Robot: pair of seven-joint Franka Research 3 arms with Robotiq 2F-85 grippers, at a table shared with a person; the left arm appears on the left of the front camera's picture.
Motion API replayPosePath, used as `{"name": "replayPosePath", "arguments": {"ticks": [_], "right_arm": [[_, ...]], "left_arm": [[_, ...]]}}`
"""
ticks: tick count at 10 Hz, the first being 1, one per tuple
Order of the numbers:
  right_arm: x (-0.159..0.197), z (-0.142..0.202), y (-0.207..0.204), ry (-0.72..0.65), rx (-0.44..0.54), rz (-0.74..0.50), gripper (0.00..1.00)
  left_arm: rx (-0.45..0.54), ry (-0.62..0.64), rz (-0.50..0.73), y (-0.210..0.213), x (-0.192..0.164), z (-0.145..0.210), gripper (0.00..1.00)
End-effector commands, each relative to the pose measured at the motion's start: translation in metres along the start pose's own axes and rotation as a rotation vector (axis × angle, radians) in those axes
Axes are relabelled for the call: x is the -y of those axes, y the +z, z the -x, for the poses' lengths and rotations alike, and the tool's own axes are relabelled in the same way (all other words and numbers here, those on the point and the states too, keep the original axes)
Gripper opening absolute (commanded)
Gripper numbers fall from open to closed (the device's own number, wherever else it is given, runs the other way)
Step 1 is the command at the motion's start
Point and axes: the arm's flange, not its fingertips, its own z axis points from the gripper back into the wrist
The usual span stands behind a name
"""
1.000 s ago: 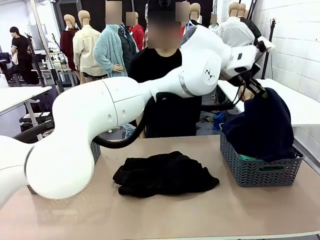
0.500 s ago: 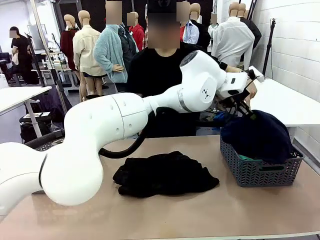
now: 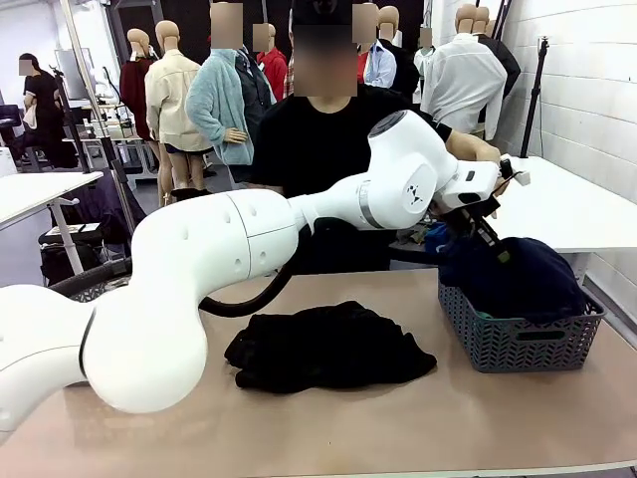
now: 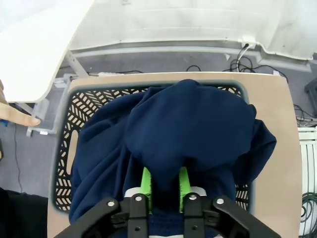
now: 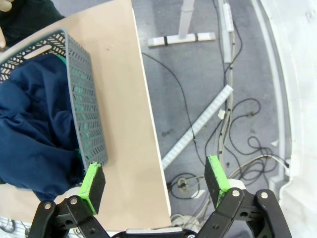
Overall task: Sort the tops and bottoms.
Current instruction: Sort the clothes according to human instructions.
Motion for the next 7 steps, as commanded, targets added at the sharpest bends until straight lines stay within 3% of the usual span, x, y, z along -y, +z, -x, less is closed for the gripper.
{"name": "replayPosePath", "arguments": {"ticks": [1, 2, 3, 7], "right_arm": [[0.000, 0.000, 0.000, 0.006, -0.008, 0.015, 1.00], [0.000, 0.000, 0.000, 0.006, -0.008, 0.015, 1.00], [0.000, 0.000, 0.000, 0.006, -0.008, 0.015, 1.00], [0.000, 0.000, 0.000, 0.006, -0.008, 0.015, 1.00]], "left_arm": [[-0.023, -0.014, -0.004, -0.022, -0.045, -0.056, 0.73], [-0.030, -0.008, 0.000, -0.018, -0.044, -0.057, 0.92], [-0.031, 0.000, 0.009, -0.014, -0.042, -0.058, 1.00], [-0.069, -0.031, 0.022, 0.027, -0.027, -0.065, 1.00]]}}
